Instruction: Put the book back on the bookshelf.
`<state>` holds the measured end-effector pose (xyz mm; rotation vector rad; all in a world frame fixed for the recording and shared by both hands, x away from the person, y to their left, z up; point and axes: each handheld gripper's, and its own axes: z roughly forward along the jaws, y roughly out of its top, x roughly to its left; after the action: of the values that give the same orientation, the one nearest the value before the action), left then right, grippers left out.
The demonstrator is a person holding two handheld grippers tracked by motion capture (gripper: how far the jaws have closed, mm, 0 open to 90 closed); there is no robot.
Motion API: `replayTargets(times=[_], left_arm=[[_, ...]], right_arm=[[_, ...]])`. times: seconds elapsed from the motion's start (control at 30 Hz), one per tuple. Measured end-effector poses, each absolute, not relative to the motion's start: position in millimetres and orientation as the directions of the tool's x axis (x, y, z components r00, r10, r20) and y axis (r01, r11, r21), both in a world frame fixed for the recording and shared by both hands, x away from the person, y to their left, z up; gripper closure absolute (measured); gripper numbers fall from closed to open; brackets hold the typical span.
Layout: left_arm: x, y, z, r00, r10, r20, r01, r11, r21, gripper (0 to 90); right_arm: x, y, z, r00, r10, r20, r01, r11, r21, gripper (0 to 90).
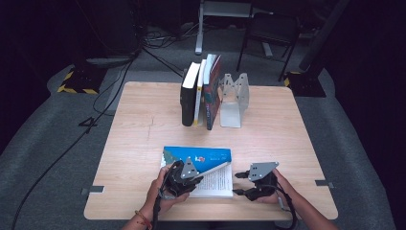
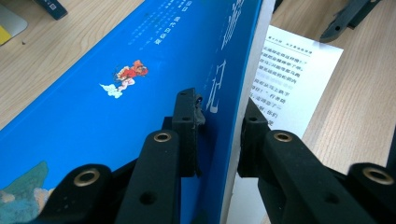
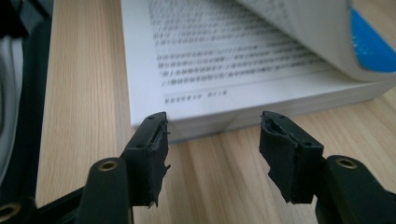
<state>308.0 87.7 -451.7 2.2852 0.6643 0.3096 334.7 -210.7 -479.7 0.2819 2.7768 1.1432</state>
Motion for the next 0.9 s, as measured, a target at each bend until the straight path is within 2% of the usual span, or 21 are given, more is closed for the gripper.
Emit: replayTargets(times=[0.1,0.33,0.57,0.7,0.8,0.9], left_arm=[[308.9,88.6,-452.6,0.840,0.542,0.015,0.375,-0.600,0.707,74.9],[310.6,88.7,-454.3,0.855,0.518,-0.001,0.369,-0.608,0.703,71.0],[303.6,77.2,-459.1,0.902,0.431,0.023,0.317,-0.698,0.642,44.7],[298.5,70.5,-459.4,0.910,0.415,0.019,0.313,-0.714,0.626,35.8],[292.7,60.8,-460.9,0.912,0.403,0.070,0.281,-0.742,0.609,31.6],[289.7,53.4,-462.3,0.905,0.418,0.082,0.285,-0.737,0.613,26.5]], right_arm=[[332.9,-212.0,-481.6,-0.979,0.196,-0.056,0.106,0.724,0.682,43.6],[336.2,-210.2,-483.7,-0.975,0.222,-0.027,0.142,0.710,0.690,38.1],[335.8,-204.3,-477.0,-0.968,0.250,-0.029,0.146,0.652,0.744,38.0],[334.7,-202.6,-471.0,-0.957,0.287,-0.039,0.152,0.612,0.776,36.9],[334.3,-202.8,-467.8,-0.953,0.299,-0.039,0.153,0.589,0.794,36.9],[335.4,-201.7,-464.4,-0.946,0.323,-0.030,0.162,0.551,0.819,36.9]])
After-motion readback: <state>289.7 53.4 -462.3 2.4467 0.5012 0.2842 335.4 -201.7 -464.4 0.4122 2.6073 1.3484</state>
